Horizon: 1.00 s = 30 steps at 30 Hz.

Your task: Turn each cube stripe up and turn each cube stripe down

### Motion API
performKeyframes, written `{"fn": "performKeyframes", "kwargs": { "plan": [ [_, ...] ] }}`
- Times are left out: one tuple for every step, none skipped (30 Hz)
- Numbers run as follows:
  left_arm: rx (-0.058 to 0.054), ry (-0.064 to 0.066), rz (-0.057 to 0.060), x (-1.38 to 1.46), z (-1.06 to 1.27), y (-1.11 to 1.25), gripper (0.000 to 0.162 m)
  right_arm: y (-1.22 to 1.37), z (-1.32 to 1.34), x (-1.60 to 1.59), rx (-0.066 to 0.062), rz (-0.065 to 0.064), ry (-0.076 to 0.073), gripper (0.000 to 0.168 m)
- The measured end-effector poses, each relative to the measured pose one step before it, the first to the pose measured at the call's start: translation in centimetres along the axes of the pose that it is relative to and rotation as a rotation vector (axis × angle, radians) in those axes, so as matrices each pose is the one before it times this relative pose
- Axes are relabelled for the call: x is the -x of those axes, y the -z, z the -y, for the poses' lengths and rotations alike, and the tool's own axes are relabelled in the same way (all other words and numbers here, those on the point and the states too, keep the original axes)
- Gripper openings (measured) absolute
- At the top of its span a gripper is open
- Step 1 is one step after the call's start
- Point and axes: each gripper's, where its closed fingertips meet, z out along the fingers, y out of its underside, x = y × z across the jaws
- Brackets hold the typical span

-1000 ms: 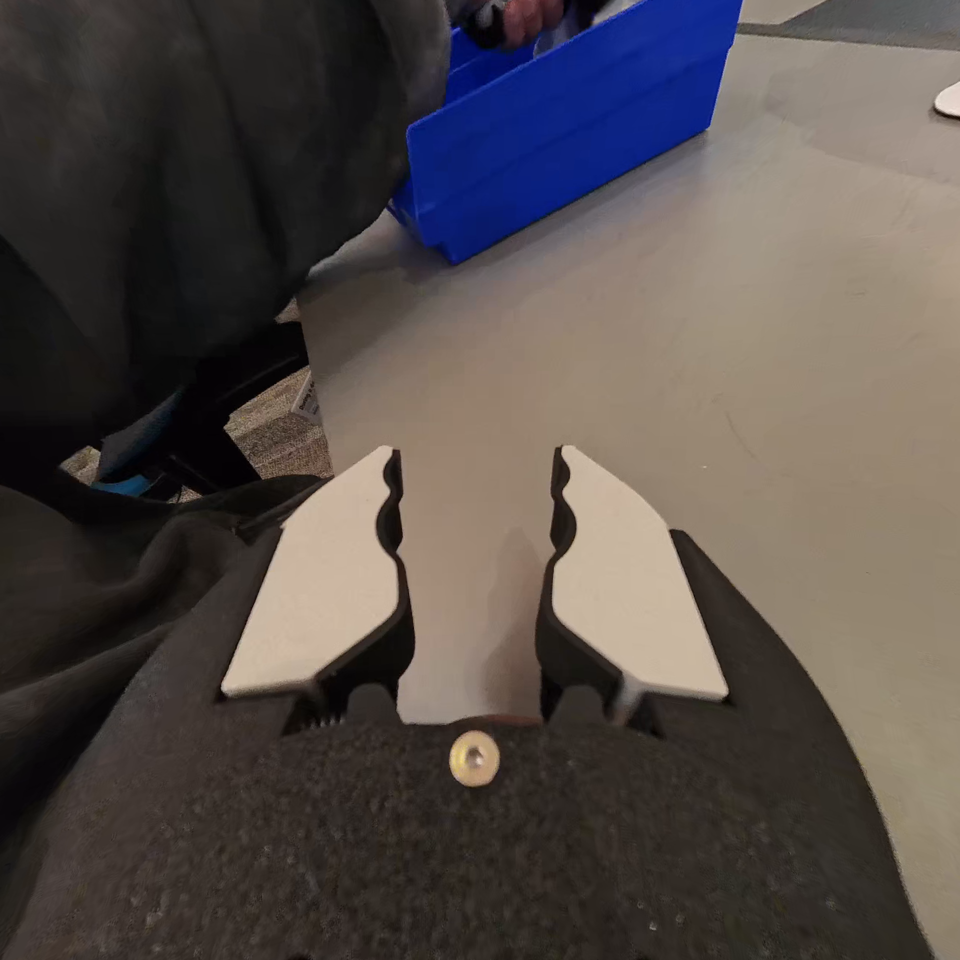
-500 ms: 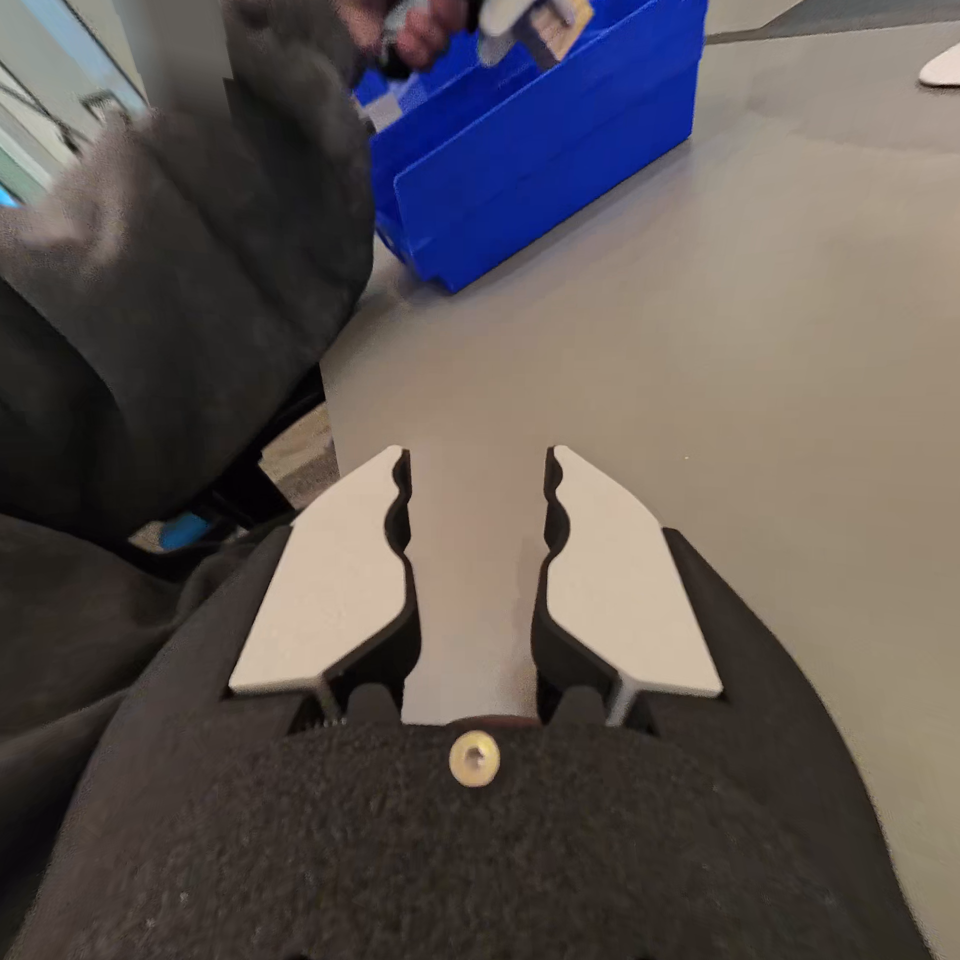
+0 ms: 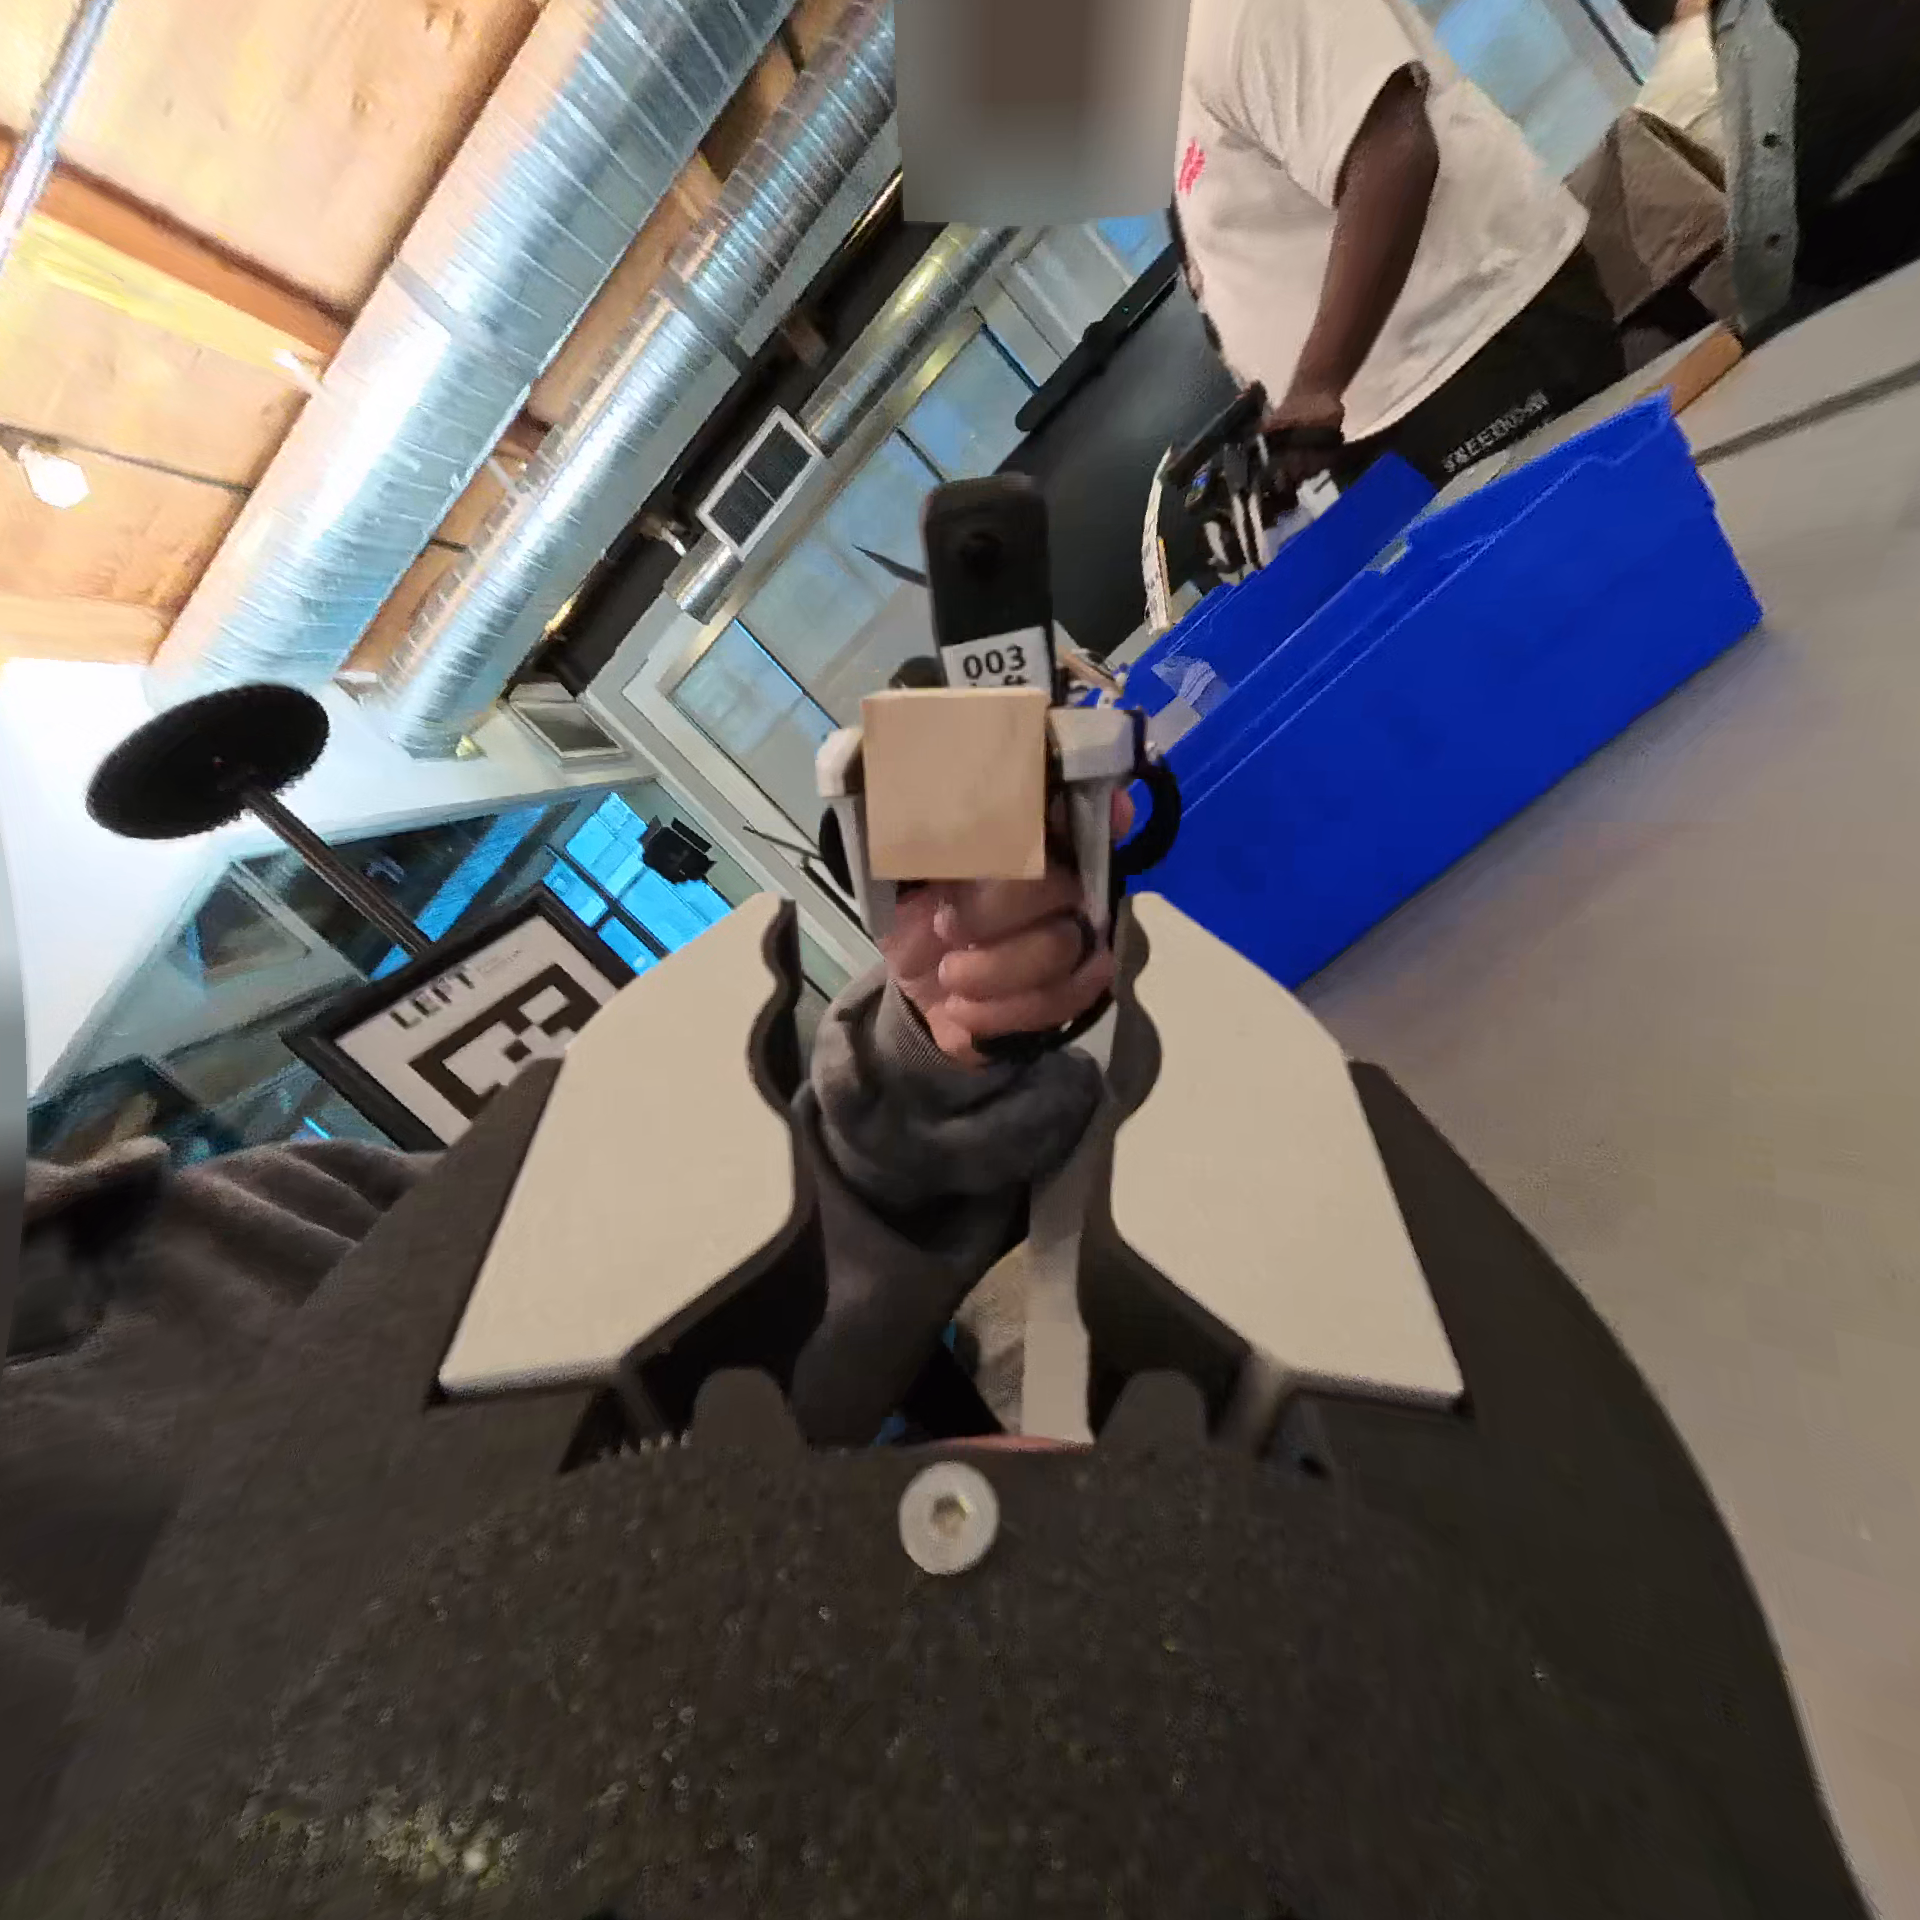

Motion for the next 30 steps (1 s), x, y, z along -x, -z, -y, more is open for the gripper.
{"fn": "performKeyframes", "kwargs": {
  "plan": [
    [0.0066, 0.0062, 0.0031, 0.194, -0.385, -0.624, 0.044, -0.521, -0.383, 0.053, 0.0189, -0.0028, 0.0301, 0.057],
    [-0.0010, -0.0048, -0.0048, 0.041, -0.263, -0.480, 0.044, -0.420, -0.491, -0.072, 0.0230, -0.0109, 0.0259, 0.057],
    [-0.0043, -0.0015, -0.0072, 0.014, -0.219, -0.389, 0.044, -0.289, -0.429, -0.047, 0.0193, -0.0079, 0.0147, 0.057],
    [0.0090, 0.0004, 0.0002, 0.116, -0.357, -0.361, 0.044, -0.192, -0.297, -0.057, 0.0099, -0.0055, 0.0055, 0.057],
    [0.0109, 0.0002, 0.0053, 0.167, -0.377, -0.330, 0.044, -0.118, -0.263, -0.197, 0.0099, -0.0096, -0.0008, 0.057],
    [0.0138, -0.0035, -0.0086, -0.079, -0.395, -0.319, 0.044, -0.052, -0.109, -0.179, 0.0004, -0.0047, -0.0062, 0.056],
    [-0.0025, -0.0060, -0.0026, -0.071, -0.156, -0.297, 0.044, 0.006, 0.053, -0.121, -0.0115, 0.0018, -0.0083, 0.055],
    [-0.0099, -0.0038, 0.0103, 0.084, -0.043, -0.276, 0.044, 0.007, -0.024, -0.009, -0.0034, 0.0114, -0.0111, 0.053],
    [-0.0063, -0.0001, 0.0118, 0.129, -0.021, -0.211, 0.044, 0.037, -0.211, 0.292, 0.0109, 0.0318, -0.0105, 0.044],
    [-0.0056, 0.0052, -0.0035, -0.035, -0.020, -0.139, 0.044, 0.099, -0.061, 0.022, 0.0040, 0.0034, -0.0111, 0.044],
    [0.0029, 0.0054, -0.0031, 0.041, -0.137, -0.103, 0.044, 0.157, -0.042, -0.098, 0.0020, -0.0136, 0.0132, 0.043],
    [0.0017, 0.0017, -0.0078, -0.025, -0.134, -0.074, 0.044, 0.106, -0.124, 0.000, 0.0072, -0.0083, 0.0093, 0.043],
    [-0.0060, -0.0048, -0.0008, -0.028, -0.058, -0.081, 0.044, 0.110, -0.011, 0.036, -0.0013, -0.0028, 0.0037, 0.043],
    [-0.0067, -0.0109, 0.0086, -0.025, -0.038, -0.100, 0.044, 0.133, 0.076, 0.069, -0.0091, 0.0046, 0.0012, 0.043],
    [0.0105, -0.0135, 0.0151, -0.024, -0.125, -0.049, 0.044, 0.090, -0.042, 0.055, 0.0014, 0.0064, 0.0027, 0.043],
    [0.0283, -0.0163, 0.0226, -0.007, -0.207, 0.107, 0.044, 0.030, -0.095, 0.030, 0.0103, -0.0004, 0.0063, 0.043],
    [0.0153, -0.0120, 0.0233, -0.128, 0.011, 0.363, 0.047, 0.013, -0.014, 0.061, 0.0093, -0.0048, 0.0089, 0.043],
    [-0.0190, -0.0029, 0.0239, -0.246, 0.425, 0.722, 0.064, 0.107, 0.162, 0.037, -0.0007, -0.0118, 0.0130, 0.043],
    [-0.0214, -0.0015, 0.0507, 0.087, 0.414, 1.006, 0.085, 0.208, 0.193, 0.071, -0.0003, -0.0096, 0.0147, 0.043],
    [-0.0069, -0.0086, 0.0949, 0.743, 0.137, 1.223, 0.090, 0.283, 0.152, 0.032, 0.0022, -0.0100, 0.0121, 0.043],
    [-0.0017, -0.0196, 0.1403, 1.517, -0.177, 1.357, 0.090, 0.331, 0.113, -0.062, 0.0031, -0.0151, 0.0130, 0.043],
    [-0.0019, -0.0322, 0.1559, 1.929, -0.572, 1.353, 0.091, 0.374, 0.169, -0.096, -0.0045, -0.0159, 0.0131, 0.043],
    [-0.0024, -0.0365, 0.1539, 2.060, -0.977, 1.145, 0.094, 0.348, 0.154, -0.135, -0.0065, -0.0142, 0.0097, 0.043],
    [-0.0087, -0.0317, 0.1258, 1.703, -1.219, 0.763, 0.093, 0.320, 0.080, -0.240, -0.0017, -0.0164, 0.0080, 0.043],
    [-0.0079, -0.0258, 0.0758, 0.969, -1.395, 0.394, 0.089, 0.253, 0.024, -0.316, 0.0031, -0.0177, 0.0061, 0.043],
    [0.0095, -0.0200, 0.0306, 0.265, -1.387, 0.119, 0.085, 0.244, 0.114, -0.323, 0.0006, -0.0200, 0.0056, 0.043],
    [0.0159, -0.0159, -0.0064, -0.296, -0.997, -0.013, 0.082, 0.350, 0.374, -0.188, -0.0028, -0.0190, 0.0079, 0.043],
    [0.0163, -0.0100, -0.0208, -0.481, -0.561, -0.050, 0.080, 0.526, 0.686, 0.015, 0.0021, -0.0210, 0.0171, 0.043],
    [0.0141, -0.0039, -0.0193, -0.438, -0.195, -0.066, 0.081, 0.873, 1.190, 0.184, 0.0024, -0.0309, 0.0395, 0.043],
    [0.0046, -0.0084, -0.0160, -0.394, 0.077, -0.062, 0.080, 1.330, 1.808, 0.176, -0.0126, -0.0477, 0.0599, 0.043]
  ]
}}
